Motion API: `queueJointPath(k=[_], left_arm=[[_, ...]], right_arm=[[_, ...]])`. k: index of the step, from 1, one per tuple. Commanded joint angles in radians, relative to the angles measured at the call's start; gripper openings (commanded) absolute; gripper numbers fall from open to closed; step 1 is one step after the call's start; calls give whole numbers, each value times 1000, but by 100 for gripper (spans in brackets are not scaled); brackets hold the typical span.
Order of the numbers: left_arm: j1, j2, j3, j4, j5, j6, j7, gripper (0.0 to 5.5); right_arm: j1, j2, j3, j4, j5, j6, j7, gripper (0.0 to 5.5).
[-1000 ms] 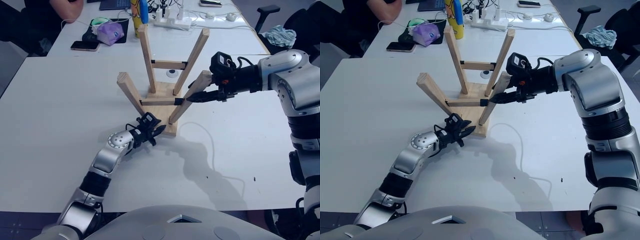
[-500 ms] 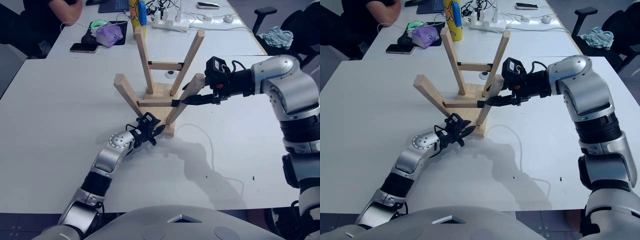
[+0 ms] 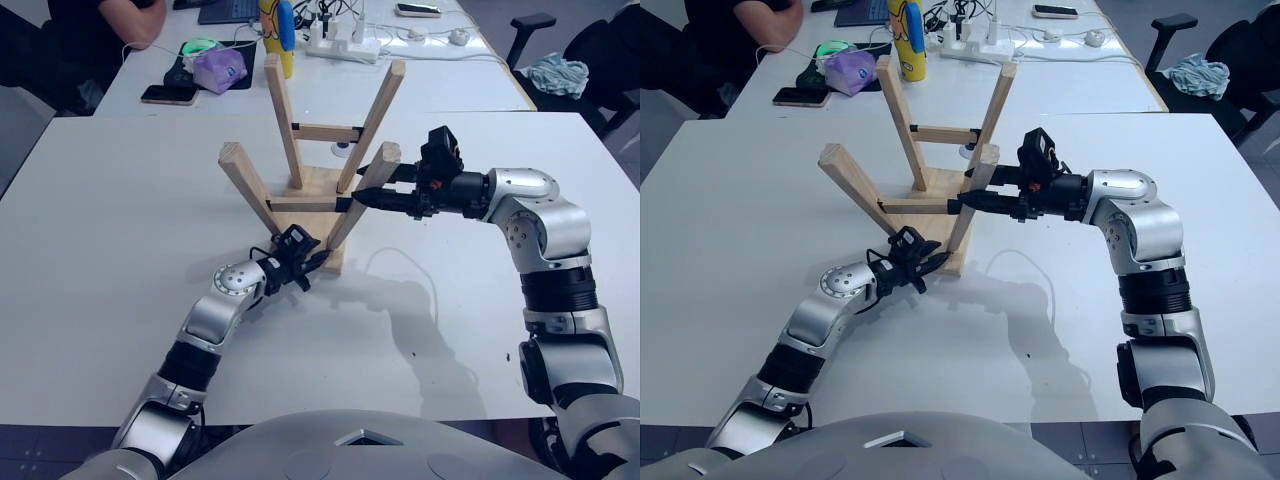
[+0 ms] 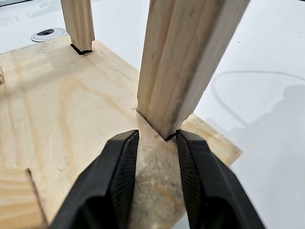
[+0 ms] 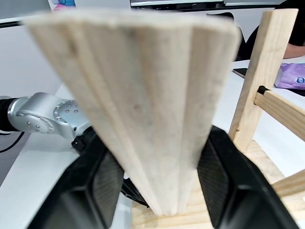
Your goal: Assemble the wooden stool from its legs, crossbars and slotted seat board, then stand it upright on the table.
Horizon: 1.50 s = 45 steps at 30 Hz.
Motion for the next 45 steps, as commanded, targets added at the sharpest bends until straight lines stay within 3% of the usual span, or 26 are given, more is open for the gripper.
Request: queueJointPath(k=[1,7,12,18,24,27,32,35,38,45], left_arm=[[38,17,-27,65,18,78,-18,143],[37,17,-26,70,22,75,-25,143],[41,27,-14,41,6,50,-41,143],[75,44,38,-107,-62,-58,-94,143],[136,145,107,-266,-70,-25,-111,143],[171,201,187,-452,-186,65,-153,143],[106,210,304,-664,-448,250,-139,82],[-12,159,339,-654,-432,272,-4,49],[-87,140,284,-613,-292,255,129,5],[-131,164,101,-630,-57,298,237,0]], right_arm=[[95,16,105,-48,33,52,77,206],[52,71,135,35,-58,-22,-16,206],[63,45,162,49,-77,-21,-21,206],[48,16,187,63,-102,-38,-27,206],[35,3,206,79,-107,-52,-31,206],[35,-2,211,86,-110,-58,-37,206],[48,-10,209,81,-105,-58,-48,205],[51,-12,210,83,-104,-56,-52,205],[48,-13,216,85,-104,-53,-50,205],[31,-16,234,95,-110,-53,-38,205]])
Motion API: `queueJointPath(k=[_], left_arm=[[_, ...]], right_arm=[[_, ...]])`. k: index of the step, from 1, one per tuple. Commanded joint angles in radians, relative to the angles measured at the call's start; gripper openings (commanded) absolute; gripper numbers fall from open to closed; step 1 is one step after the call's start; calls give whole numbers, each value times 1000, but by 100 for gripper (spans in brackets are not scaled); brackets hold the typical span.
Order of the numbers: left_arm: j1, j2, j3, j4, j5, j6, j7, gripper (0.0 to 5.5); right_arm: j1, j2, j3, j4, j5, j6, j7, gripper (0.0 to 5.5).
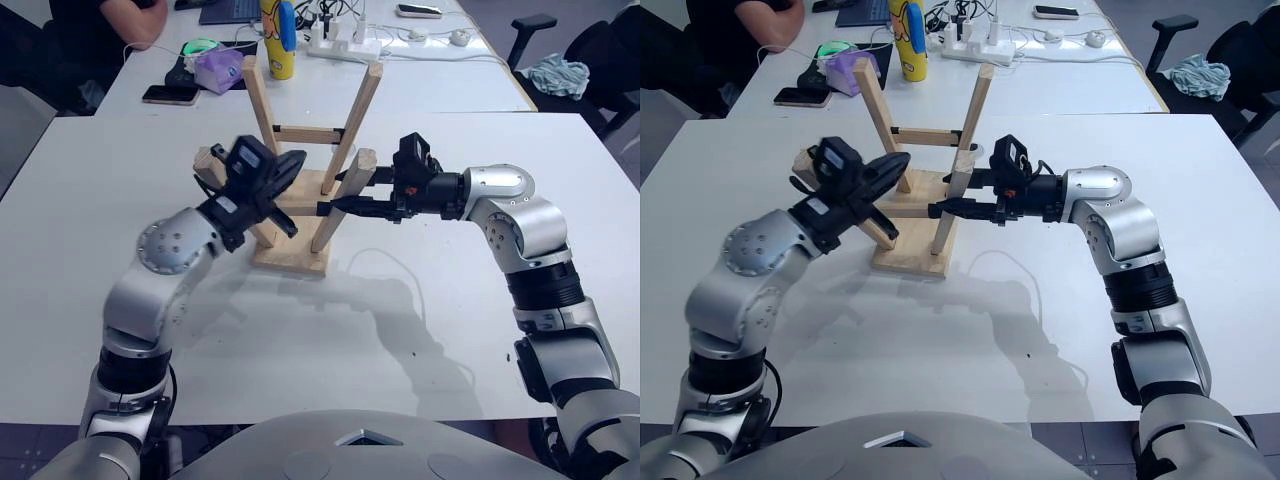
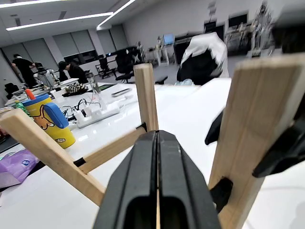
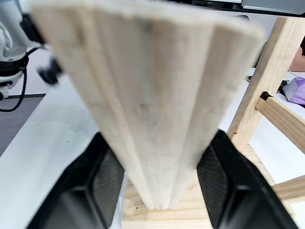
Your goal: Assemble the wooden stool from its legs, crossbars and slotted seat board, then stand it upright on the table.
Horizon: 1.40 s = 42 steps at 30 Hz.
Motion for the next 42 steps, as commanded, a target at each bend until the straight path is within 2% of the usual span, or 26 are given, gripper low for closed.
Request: queueJointPath(k=[1,4,6,8,10,12,15,18,21,24,28,32,42], left_arm=[[-33,13,-62,-27,81,50,32,0],[-36,18,-125,-19,164,84,63,0],[-24,90,-260,10,247,160,32,0],[-4,131,-347,27,298,186,4,0],[-4,139,-374,31,334,174,-1,0],[-26,122,-344,38,375,125,32,0],[-87,8,-187,25,398,-68,178,0],[-159,-98,-34,-97,373,-276,291,0],[-170,-127,54,-179,391,-398,339,0],[-98,-135,146,-241,461,-388,382,0],[89,-115,257,-206,588,-278,393,0],[205,-156,214,-195,601,-247,372,0],[184,-273,-7,-49,543,-211,287,0]], right_arm=[[77,-16,101,60,-90,60,7,205],[77,-16,103,57,-88,63,4,205],[79,-15,105,54,-87,65,1,205],[77,-13,106,53,-86,67,-1,205],[75,-11,107,53,-84,69,-3,205],[73,-11,108,53,-83,68,-5,205],[76,-11,107,52,-83,67,-10,205],[76,-10,107,53,-83,65,-14,205],[77,-11,107,52,-82,62,-19,205],[76,-10,107,53,-82,58,-23,205],[87,-15,104,45,-80,58,-33,205],[84,-19,107,47,-80,60,-30,205],[-15,28,158,53,-85,63,-1,205]])
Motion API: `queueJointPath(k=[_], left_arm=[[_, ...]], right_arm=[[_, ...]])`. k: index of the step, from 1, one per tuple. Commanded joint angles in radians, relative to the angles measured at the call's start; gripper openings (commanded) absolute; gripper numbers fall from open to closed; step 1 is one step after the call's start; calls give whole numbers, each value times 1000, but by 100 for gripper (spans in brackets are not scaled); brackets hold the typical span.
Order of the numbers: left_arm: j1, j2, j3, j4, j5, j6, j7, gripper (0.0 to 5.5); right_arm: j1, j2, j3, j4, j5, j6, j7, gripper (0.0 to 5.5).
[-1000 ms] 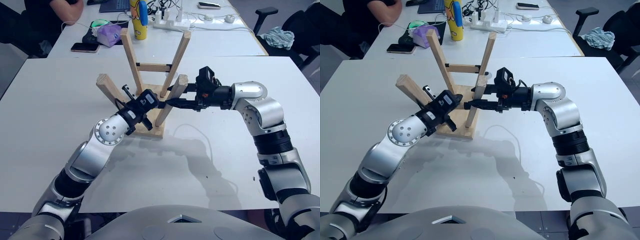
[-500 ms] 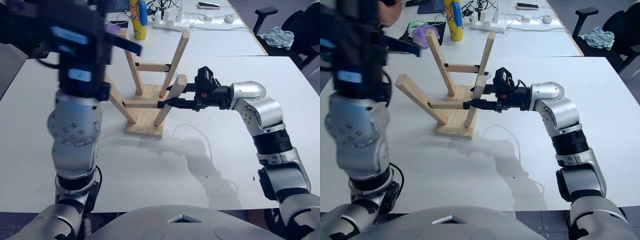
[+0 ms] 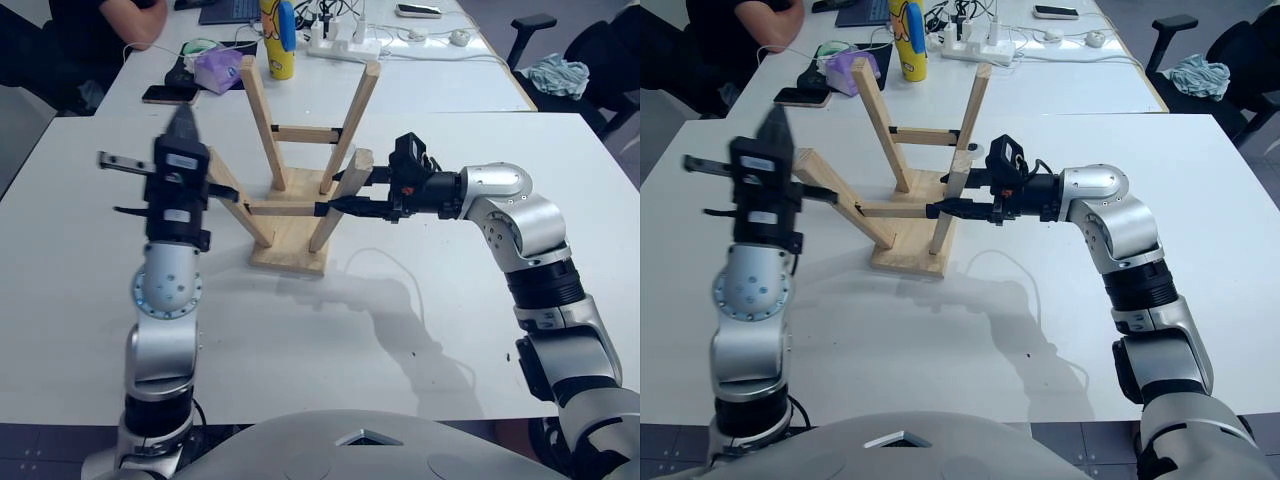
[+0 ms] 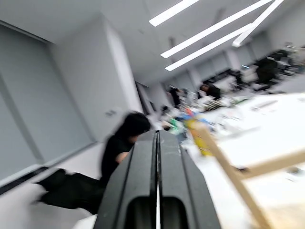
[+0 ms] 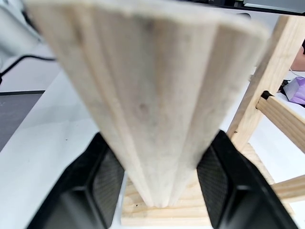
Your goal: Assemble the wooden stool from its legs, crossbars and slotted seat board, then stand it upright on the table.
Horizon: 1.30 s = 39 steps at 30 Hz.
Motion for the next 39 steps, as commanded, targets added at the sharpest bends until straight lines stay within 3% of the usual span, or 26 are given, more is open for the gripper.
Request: queueJointPath(k=[1,4,9,16,20,27,32,39], left_arm=[[-12,-47,-59,30,-25,17,-26,0],[-17,-49,-27,-11,8,-34,15,0],[-80,51,35,-166,179,-196,44,0],[270,13,274,-202,186,-81,20,0],[314,-27,299,-163,143,-66,24,0],[244,-26,263,-65,110,-79,7,0],[213,54,-21,-15,160,-143,-158,0],[232,49,-37,24,149,-109,-145,0]], right_arm=[[-6,52,133,58,-93,61,21,205],[-24,67,148,73,-100,53,21,205],[25,35,128,94,-114,44,-5,205],[49,31,121,63,-119,72,-48,205],[56,28,116,50,-115,84,-60,205],[50,35,127,43,-112,93,-55,205],[43,37,135,40,-112,91,-45,205],[2,46,145,59,-115,84,-27,205]])
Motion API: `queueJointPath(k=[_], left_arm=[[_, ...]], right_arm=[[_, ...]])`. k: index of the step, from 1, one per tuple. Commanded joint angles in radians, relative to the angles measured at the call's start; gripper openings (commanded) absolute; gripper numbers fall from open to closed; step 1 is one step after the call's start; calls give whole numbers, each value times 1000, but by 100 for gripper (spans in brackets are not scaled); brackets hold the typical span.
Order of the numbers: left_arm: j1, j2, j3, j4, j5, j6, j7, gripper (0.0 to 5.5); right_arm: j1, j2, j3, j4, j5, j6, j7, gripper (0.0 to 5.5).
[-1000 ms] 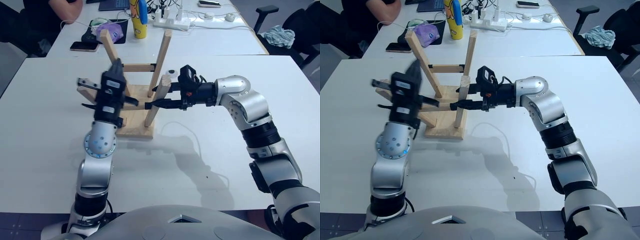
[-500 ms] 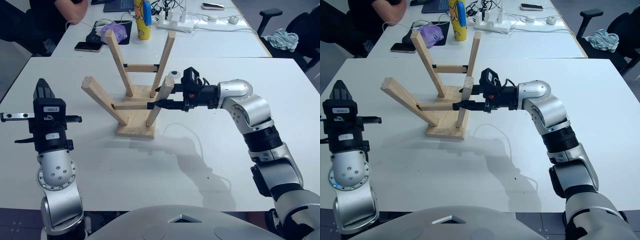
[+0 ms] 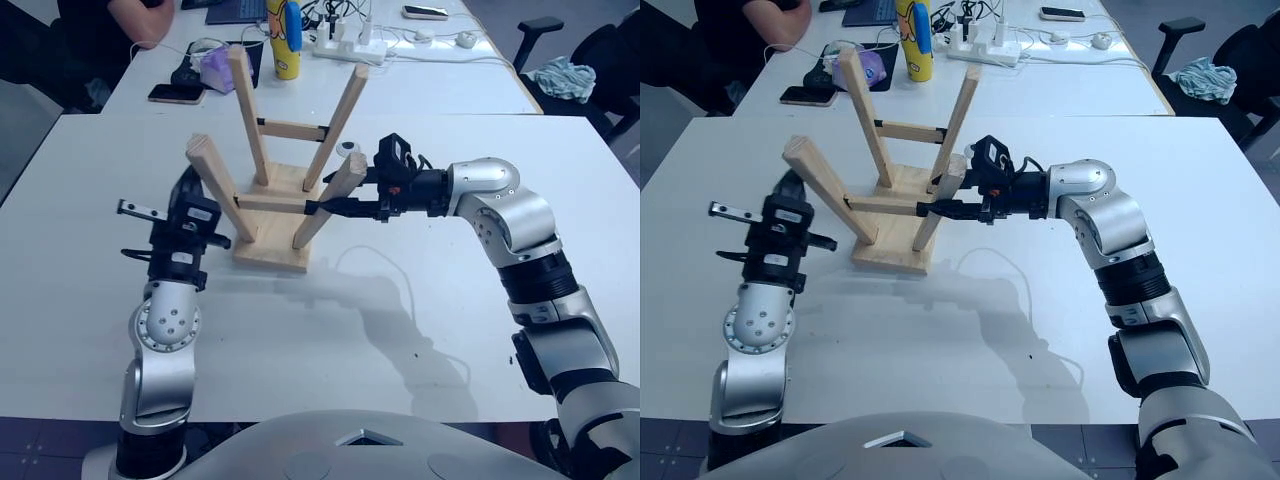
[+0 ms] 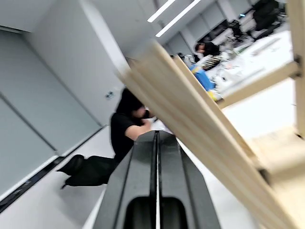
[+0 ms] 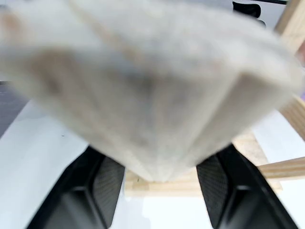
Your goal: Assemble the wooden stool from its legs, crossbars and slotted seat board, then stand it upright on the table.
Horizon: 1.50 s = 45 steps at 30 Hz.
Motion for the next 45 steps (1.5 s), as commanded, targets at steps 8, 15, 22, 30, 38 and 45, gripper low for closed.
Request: queueJointPath(k=[8,15,22,30,38,45], left_arm=[[34,-10,-69,97,-44,-14,-42,0],[124,30,-80,217,-65,-125,-25,0],[153,30,-32,295,-104,-213,25,0],[91,42,162,393,-156,-211,126,0],[-282,45,77,881,-192,-201,23,0],[-318,34,-53,1005,-225,-170,-158,0]], right_arm=[[19,33,53,77,-86,8,-13,205],[27,64,-66,112,-73,-91,-86,282],[21,56,-136,63,-47,-74,-65,282],[341,81,-171,69,-145,-31,-309,282],[436,377,-217,103,-175,-43,-690,180],[435,420,-95,113,-274,-45,-704,72]])
